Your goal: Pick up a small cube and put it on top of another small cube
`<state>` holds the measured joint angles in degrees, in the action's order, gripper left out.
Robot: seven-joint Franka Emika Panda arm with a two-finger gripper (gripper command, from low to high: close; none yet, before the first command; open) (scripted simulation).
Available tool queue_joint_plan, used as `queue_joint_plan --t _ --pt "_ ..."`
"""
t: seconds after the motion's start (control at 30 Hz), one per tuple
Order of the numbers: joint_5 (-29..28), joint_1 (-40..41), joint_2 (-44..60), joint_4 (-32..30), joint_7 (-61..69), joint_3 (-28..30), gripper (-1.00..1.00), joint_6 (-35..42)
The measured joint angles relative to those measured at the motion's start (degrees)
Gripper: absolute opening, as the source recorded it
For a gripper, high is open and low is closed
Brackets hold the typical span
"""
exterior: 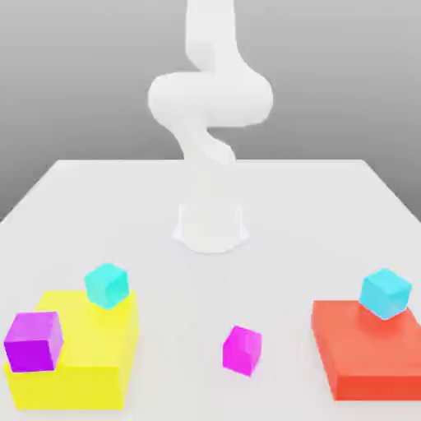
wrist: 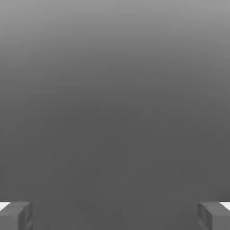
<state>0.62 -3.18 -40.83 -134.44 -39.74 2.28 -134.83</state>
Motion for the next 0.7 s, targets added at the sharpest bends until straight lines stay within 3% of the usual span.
queue_joint_plan --t 0.33,0.57,0.7 --pt "3.8 -11.4 21.2 -11.0 26.5 7.6 0.0 -12.7" --pt "5.7 -15.6 35.5 -18.5 44.0 9.1 0.0 -21.4" --pt "3.2 -16.3 43.4 -22.9 51.5 8.8 0.0 -26.5"
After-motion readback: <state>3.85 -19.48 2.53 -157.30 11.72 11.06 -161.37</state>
